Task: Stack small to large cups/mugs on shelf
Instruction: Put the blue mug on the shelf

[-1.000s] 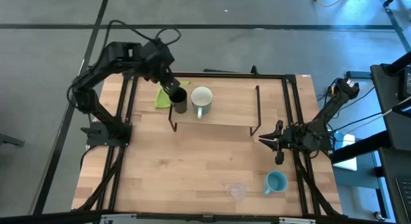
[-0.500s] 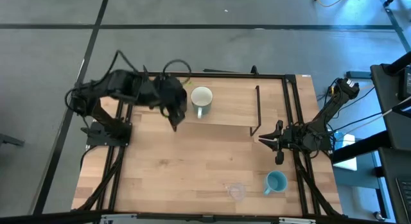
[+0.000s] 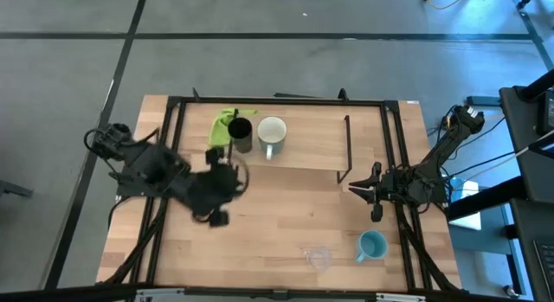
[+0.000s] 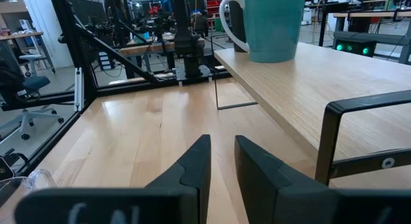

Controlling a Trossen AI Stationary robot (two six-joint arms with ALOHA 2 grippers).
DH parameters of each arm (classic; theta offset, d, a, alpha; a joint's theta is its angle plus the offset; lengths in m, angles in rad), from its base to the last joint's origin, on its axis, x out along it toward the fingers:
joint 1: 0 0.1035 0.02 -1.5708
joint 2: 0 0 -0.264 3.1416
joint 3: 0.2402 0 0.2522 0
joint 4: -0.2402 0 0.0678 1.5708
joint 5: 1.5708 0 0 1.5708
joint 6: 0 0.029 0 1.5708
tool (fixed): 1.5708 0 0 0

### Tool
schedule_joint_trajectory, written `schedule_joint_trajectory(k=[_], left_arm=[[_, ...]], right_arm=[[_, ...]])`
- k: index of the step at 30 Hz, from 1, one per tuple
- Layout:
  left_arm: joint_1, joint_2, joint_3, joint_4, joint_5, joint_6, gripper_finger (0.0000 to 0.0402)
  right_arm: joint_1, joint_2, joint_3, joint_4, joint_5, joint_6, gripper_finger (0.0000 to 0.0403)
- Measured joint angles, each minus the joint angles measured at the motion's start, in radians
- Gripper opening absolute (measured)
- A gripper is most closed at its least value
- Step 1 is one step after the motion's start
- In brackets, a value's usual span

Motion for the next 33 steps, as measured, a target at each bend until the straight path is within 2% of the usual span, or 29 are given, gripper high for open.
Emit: schedule_joint_trajectory(k=[5,11,15,20,26,33], left_arm=[[-0.166,0.0,0.0,0.052,-0.115,0.022,0.006],[-0.331,0.0,0.0,0.12,-0.306,-0.084,0.006],[-0.402,0.0,0.0,0.176,-0.423,-0.179,0.006],[-0.446,0.0,0.0,0.245,-0.525,-0.205,0.006],[-0.448,0.0,0.0,0.378,-0.609,-0.205,0.006],[-0.444,0.0,0.0,0.423,-0.726,-0.192,0.0059]], right_arm=[[0.0,0.0,0.0,0.0,0.0,0.0,0.0072],[0.0,0.0,0.0,0.0,0.0,0.0,0.0072],[0.0,0.0,0.0,0.0,0.0,-0.001,0.0072],[0.0,0.0,0.0,0.0,0.0,-0.001,0.0072],[0.0,0.0,0.0,0.0,0.0,-0.001,0.0072],[-0.003,0.0,0.0,0.019,0.025,-0.01,0.0072]])
